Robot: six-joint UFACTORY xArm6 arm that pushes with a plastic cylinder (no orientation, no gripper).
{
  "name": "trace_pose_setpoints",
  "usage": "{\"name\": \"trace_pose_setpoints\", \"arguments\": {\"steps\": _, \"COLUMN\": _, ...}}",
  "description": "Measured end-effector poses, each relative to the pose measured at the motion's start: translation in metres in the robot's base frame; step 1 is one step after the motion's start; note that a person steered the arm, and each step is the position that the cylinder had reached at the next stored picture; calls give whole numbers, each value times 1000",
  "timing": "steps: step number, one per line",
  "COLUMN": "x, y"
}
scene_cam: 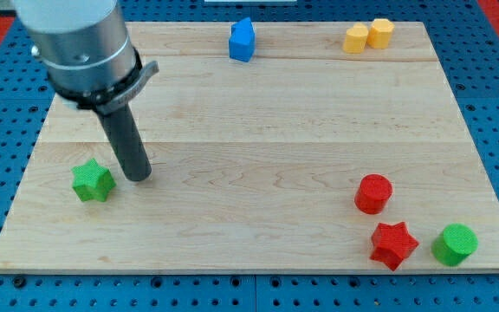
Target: Push the green circle into the red star
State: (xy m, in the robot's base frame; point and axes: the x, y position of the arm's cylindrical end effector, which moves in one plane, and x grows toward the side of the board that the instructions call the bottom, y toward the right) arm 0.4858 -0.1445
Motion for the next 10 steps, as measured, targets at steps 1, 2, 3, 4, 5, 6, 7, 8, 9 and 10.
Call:
{"name": "trace_pose_setpoints", "arguments": {"steps": 1, "x": -5, "y": -39}}
{"name": "trace_pose_setpoints", "arguments": {"steps": 2, "x": 17, "y": -52}}
{"name": "trace_pose_setpoints", "arguments": {"steps": 3, "x": 9, "y": -19}}
{"name": "trace_pose_setpoints", "arguments": {"steps": 4, "x": -35, "y": 93}}
{"name": "trace_pose_setpoints", "arguments": {"steps": 5, "x": -70, "y": 200}}
{"name": "trace_pose_setpoints", "arguments": {"steps": 6, "x": -70, "y": 302}}
{"name": "trace_pose_setpoints", "arguments": {"steps": 7, "x": -41, "y": 408}}
{"name": "trace_pose_setpoints", "arguments": {"steps": 8, "x": 37, "y": 465}}
{"name": "trace_pose_setpoints", "arguments": {"steps": 9, "x": 127, "y": 463}}
{"name": "trace_pose_setpoints", "arguments": {"steps": 10, "x": 130, "y": 448}}
